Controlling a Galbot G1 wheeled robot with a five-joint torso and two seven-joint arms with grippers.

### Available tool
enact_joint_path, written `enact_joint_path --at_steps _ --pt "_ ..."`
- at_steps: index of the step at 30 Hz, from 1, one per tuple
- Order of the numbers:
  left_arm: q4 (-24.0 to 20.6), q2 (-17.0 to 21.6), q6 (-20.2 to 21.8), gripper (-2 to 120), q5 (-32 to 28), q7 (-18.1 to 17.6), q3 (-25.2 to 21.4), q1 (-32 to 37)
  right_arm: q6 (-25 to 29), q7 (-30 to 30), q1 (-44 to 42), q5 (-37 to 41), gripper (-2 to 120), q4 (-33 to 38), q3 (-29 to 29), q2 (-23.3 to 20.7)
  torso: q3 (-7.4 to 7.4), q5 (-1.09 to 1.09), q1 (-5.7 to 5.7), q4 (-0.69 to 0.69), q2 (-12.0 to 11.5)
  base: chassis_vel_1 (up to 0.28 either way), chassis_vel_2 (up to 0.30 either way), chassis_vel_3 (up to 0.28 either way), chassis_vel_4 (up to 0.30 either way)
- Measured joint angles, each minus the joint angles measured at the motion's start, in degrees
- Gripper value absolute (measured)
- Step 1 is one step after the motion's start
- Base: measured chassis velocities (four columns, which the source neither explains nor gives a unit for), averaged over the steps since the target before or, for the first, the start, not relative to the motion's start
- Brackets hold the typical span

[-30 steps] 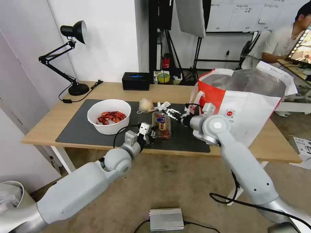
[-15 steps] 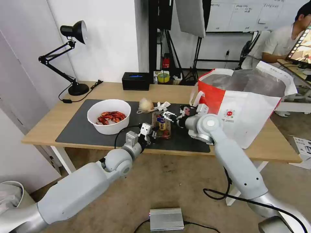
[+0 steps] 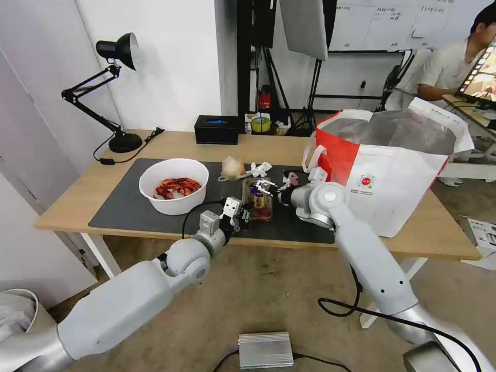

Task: Pick up the trash from the table and place it into the takeout bag.

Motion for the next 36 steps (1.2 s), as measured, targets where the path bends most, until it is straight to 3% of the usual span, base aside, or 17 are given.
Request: enact_joint_path --at_steps 36 --pt "-1.88 0.93 -0.11 0 0.21 0.40 -0.74 1.21 -0.36 -1.47 1.62 -1.91 100 -4.40 -0.67 3.36 0.00 0.00 0.00 -0.01 0.01 0.000 0.000 0.000 0.000"
